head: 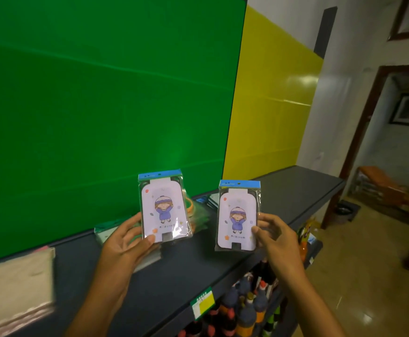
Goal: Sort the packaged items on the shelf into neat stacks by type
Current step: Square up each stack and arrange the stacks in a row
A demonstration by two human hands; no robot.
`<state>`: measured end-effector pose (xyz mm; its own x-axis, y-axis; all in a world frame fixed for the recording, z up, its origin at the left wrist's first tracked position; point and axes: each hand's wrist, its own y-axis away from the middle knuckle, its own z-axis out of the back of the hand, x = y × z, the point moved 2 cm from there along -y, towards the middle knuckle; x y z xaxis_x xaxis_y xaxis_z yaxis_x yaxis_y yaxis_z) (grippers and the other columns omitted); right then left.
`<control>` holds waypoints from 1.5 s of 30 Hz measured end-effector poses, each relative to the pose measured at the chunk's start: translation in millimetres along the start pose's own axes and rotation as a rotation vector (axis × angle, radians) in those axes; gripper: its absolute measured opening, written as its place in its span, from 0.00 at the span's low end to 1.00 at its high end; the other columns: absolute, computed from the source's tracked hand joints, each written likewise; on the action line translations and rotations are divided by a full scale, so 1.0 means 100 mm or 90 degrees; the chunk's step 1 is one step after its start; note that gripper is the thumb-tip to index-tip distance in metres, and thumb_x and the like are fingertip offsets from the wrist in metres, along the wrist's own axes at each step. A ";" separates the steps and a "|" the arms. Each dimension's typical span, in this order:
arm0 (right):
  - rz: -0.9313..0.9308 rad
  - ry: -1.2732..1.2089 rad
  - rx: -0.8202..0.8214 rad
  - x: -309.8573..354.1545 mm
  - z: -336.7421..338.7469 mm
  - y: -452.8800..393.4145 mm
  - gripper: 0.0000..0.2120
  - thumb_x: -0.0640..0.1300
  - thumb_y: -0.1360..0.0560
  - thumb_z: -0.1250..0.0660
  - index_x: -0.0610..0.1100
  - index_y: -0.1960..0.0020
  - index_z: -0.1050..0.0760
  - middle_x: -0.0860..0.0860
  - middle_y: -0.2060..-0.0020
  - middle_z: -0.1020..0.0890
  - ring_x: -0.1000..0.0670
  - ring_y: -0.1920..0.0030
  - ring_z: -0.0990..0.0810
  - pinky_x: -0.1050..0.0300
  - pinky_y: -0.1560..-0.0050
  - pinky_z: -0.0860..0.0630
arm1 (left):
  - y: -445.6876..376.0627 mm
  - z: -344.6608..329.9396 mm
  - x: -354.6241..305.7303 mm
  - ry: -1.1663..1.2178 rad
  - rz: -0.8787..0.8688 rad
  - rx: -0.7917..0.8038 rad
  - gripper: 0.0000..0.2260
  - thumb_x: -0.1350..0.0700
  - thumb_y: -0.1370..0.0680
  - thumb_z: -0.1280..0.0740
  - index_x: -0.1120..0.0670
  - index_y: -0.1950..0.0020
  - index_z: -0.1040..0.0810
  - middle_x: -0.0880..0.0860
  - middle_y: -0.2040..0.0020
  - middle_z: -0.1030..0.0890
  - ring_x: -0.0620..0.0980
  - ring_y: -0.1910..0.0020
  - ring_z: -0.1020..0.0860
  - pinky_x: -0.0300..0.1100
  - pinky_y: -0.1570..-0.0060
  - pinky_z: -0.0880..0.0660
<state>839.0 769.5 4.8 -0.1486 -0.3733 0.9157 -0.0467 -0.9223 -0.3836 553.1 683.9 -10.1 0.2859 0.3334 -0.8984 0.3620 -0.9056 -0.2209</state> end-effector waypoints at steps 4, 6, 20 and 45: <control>-0.022 -0.011 -0.004 -0.20 0.01 -0.30 0.09 0.33 0.24 0.33 0.43 0.46 0.23 0.51 0.54 0.17 0.60 0.56 0.16 0.58 0.58 0.17 | -0.26 -0.12 0.13 -0.023 0.010 -0.009 0.24 0.70 0.29 0.32 0.54 0.35 0.27 0.57 0.47 0.16 0.56 0.46 0.18 0.46 0.49 0.20; -0.031 -0.021 -0.005 -0.26 0.02 -0.47 0.09 0.33 0.24 0.33 0.43 0.46 0.23 0.50 0.53 0.17 0.56 0.55 0.16 0.55 0.56 0.16 | -0.40 -0.20 0.17 -0.033 0.004 -0.005 0.24 0.70 0.28 0.32 0.52 0.35 0.27 0.57 0.46 0.16 0.56 0.45 0.19 0.46 0.49 0.20; -0.004 -0.115 0.123 -0.88 -0.15 -2.02 0.17 0.31 0.25 0.33 0.44 0.39 0.28 0.44 0.59 0.16 0.55 0.61 0.15 0.60 0.65 0.19 | -1.06 -0.80 0.50 -0.070 -0.082 -0.128 0.23 0.70 0.27 0.34 0.50 0.36 0.25 0.59 0.47 0.16 0.57 0.46 0.18 0.44 0.52 0.19; 0.124 0.166 0.377 -1.94 -0.33 -3.12 0.09 0.36 0.25 0.35 0.47 0.53 0.19 0.55 0.70 0.26 0.55 0.68 0.28 0.61 0.66 0.30 | -1.38 -1.83 1.10 -0.185 -0.131 -0.310 0.18 0.68 0.27 0.32 0.51 0.42 0.19 0.50 0.48 0.16 0.50 0.52 0.18 0.40 0.51 0.20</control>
<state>849.8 1133.5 -57.3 -0.3364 -0.5708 0.7490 0.5436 -0.7672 -0.3404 697.4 893.9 -9.2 -0.0629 0.3417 -0.9377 0.7683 -0.5831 -0.2640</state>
